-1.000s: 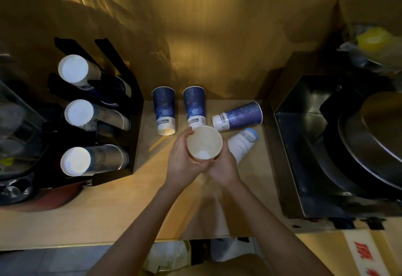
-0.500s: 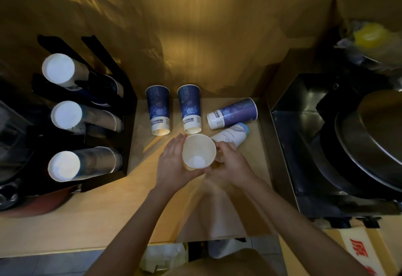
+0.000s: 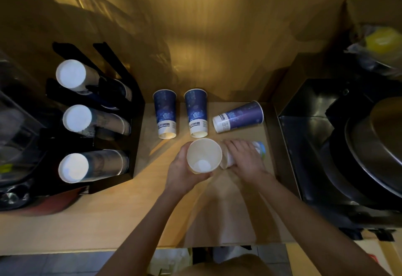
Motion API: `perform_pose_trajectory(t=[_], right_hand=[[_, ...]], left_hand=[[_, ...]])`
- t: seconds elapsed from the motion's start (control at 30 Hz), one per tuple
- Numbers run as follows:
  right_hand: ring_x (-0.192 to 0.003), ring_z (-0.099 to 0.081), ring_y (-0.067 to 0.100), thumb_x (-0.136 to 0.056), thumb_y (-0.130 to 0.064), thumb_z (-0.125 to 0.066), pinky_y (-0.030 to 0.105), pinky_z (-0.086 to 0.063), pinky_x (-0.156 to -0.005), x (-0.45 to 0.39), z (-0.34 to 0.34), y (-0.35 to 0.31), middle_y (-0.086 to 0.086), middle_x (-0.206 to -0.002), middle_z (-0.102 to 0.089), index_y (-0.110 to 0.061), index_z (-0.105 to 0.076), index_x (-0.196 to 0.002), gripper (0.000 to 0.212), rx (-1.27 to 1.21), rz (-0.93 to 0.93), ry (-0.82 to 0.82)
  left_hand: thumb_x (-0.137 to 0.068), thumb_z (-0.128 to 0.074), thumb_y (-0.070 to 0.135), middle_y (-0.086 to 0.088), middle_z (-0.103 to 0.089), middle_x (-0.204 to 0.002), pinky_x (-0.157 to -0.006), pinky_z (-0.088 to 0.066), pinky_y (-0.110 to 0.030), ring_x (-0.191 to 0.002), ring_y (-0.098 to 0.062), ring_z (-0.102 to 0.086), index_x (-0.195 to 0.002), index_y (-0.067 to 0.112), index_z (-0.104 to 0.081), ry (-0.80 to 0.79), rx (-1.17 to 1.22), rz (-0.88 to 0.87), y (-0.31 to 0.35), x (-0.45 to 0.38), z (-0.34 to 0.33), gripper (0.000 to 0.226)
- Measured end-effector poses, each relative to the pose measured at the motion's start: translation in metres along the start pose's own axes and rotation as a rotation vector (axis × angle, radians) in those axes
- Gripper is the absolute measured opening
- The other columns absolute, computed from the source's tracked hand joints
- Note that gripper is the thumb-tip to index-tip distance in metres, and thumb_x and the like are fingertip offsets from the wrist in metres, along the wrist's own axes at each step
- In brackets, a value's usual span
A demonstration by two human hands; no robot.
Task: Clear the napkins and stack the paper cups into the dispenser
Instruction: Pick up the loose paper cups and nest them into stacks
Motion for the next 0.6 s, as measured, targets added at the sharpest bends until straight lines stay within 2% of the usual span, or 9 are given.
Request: perform_pose_trajectory(t=[0.07, 0.13, 0.2, 0.27, 0.37, 0.43, 0.5, 0.6], right_hand=[[-0.126, -0.042, 0.022, -0.071, -0.023, -0.074, 0.037, -0.033, -0.106, 0.006, 0.022, 0.009, 0.004, -0.134, -0.048, -0.022, -0.034, -0.134, 0.074, -0.246, -0.123, 0.079], [-0.124, -0.044, 0.019, -0.065, -0.028, -0.079, 0.036, -0.039, -0.102, 0.01, 0.053, 0.016, 0.003, -0.133, -0.048, -0.025, -0.035, -0.131, 0.079, -0.472, -0.25, 0.23], [-0.12, -0.044, 0.012, -0.06, -0.031, -0.082, 0.02, -0.04, -0.095, 0.013, 0.083, 0.02, 0.002, -0.136, -0.046, -0.028, -0.035, -0.131, 0.085, -0.69, -0.332, 0.381], [-0.111, -0.046, 0.004, -0.059, -0.029, -0.083, 0.003, -0.041, -0.079, 0.015, 0.109, 0.016, -0.001, -0.136, -0.044, -0.03, -0.034, -0.132, 0.089, -0.93, -0.367, 0.483], [-0.102, -0.054, 0.0, -0.063, -0.023, -0.082, 0.003, -0.047, -0.069, 0.018, 0.127, -0.004, -0.008, -0.127, -0.046, -0.032, -0.037, -0.13, 0.081, -1.252, -0.312, 0.503], [-0.1, -0.057, -0.005, -0.064, -0.013, -0.081, 0.006, -0.048, -0.071, 0.021, 0.126, -0.024, -0.013, -0.12, -0.049, -0.03, -0.039, -0.126, 0.077, -1.319, -0.236, 0.477], [-0.109, -0.053, -0.002, -0.063, -0.012, -0.082, 0.011, -0.049, -0.082, 0.023, 0.113, -0.041, -0.011, -0.123, -0.05, -0.027, -0.039, -0.127, 0.079, -1.254, -0.19, 0.413], [-0.12, -0.044, 0.004, -0.058, -0.036, -0.082, 0.018, -0.041, -0.094, 0.027, 0.083, -0.056, -0.013, -0.132, -0.045, -0.035, -0.031, -0.132, 0.09, -1.048, -0.185, 0.248]], left_hand=[[-0.048, -0.087, 0.033, 0.018, -0.047, -0.111, -0.08, -0.039, -0.025, -0.101, -0.005, -0.045, -0.125, 0.03, -0.037, -0.003, 0.011, 0.018, -0.001, 0.0, 0.0, 0.092], [-0.048, -0.087, 0.032, 0.017, -0.047, -0.111, -0.081, -0.039, -0.026, -0.102, -0.005, -0.045, -0.126, 0.031, -0.036, -0.005, 0.024, 0.036, -0.001, 0.0, 0.0, 0.093], [-0.049, -0.087, 0.031, 0.016, -0.047, -0.112, -0.082, -0.04, -0.027, -0.102, -0.007, -0.044, -0.127, 0.03, -0.036, -0.008, 0.04, 0.049, -0.001, 0.0, -0.001, 0.093], [-0.049, -0.087, 0.03, 0.015, -0.047, -0.112, -0.082, -0.04, -0.027, -0.102, -0.007, -0.045, -0.127, 0.029, -0.036, -0.01, 0.054, 0.043, 0.0, 0.001, -0.001, 0.093], [-0.049, -0.087, 0.027, 0.015, -0.049, -0.11, -0.079, -0.039, -0.024, -0.1, -0.007, -0.046, -0.126, 0.028, -0.038, -0.008, 0.073, 0.025, 0.0, 0.001, 0.0, 0.091], [-0.049, -0.088, 0.027, 0.016, -0.051, -0.108, -0.072, -0.04, -0.016, -0.098, -0.005, -0.049, -0.125, 0.029, -0.039, -0.011, 0.084, 0.013, 0.0, 0.002, 0.0, 0.091], [-0.048, -0.088, 0.029, 0.019, -0.053, -0.105, -0.067, -0.038, -0.002, -0.095, -0.003, -0.051, -0.123, 0.033, -0.04, -0.014, 0.09, 0.004, 0.001, 0.002, 0.001, 0.089], [-0.048, -0.087, 0.033, 0.02, -0.053, -0.107, -0.069, -0.038, -0.001, -0.097, -0.001, -0.052, -0.123, 0.036, -0.038, -0.011, 0.1, 0.012, 0.001, 0.002, 0.001, 0.089]])
Point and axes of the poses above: each hand's wrist, its own x-axis away from the middle knuckle, its own z-axis out of the back of the hand, y = z × x, the point moved 4 cm from there along -x, towards the middle knuckle
